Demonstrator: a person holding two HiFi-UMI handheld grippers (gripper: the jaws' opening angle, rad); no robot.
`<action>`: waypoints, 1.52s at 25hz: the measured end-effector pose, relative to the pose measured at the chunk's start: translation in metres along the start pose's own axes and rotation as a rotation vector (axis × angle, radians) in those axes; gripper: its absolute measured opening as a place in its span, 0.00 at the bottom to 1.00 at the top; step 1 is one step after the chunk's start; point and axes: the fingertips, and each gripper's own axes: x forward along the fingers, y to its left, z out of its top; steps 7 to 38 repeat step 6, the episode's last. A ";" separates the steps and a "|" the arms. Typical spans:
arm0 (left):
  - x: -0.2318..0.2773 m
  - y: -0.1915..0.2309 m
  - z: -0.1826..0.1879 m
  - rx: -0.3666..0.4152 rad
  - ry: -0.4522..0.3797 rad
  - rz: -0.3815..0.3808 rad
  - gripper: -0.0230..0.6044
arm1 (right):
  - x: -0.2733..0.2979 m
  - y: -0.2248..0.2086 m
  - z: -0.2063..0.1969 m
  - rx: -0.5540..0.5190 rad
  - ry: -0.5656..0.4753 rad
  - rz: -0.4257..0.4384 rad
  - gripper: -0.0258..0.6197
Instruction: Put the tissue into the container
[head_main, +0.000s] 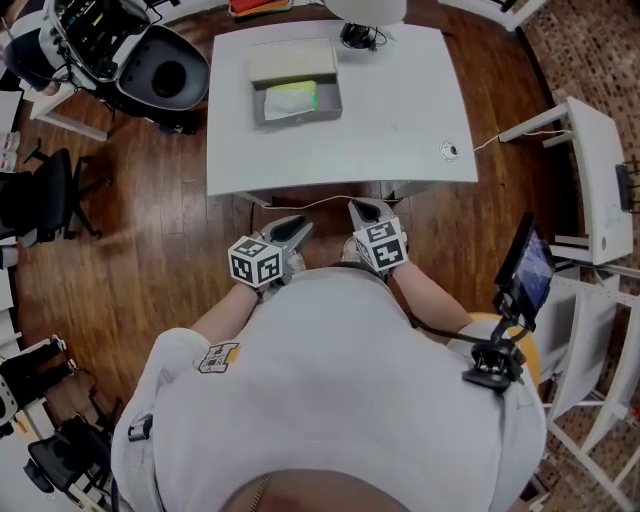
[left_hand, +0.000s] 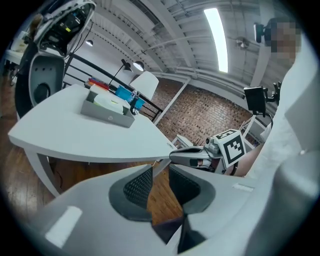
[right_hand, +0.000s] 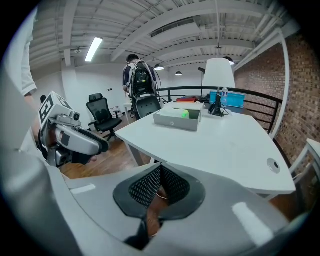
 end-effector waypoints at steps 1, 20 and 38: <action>-0.001 0.000 -0.001 -0.002 0.000 0.000 0.20 | 0.000 0.001 0.000 -0.002 0.000 0.000 0.04; -0.005 0.000 -0.002 0.003 -0.001 0.005 0.20 | 0.002 0.005 0.003 -0.004 0.002 0.009 0.04; -0.005 0.000 -0.002 0.003 -0.001 0.005 0.20 | 0.002 0.005 0.003 -0.004 0.002 0.009 0.04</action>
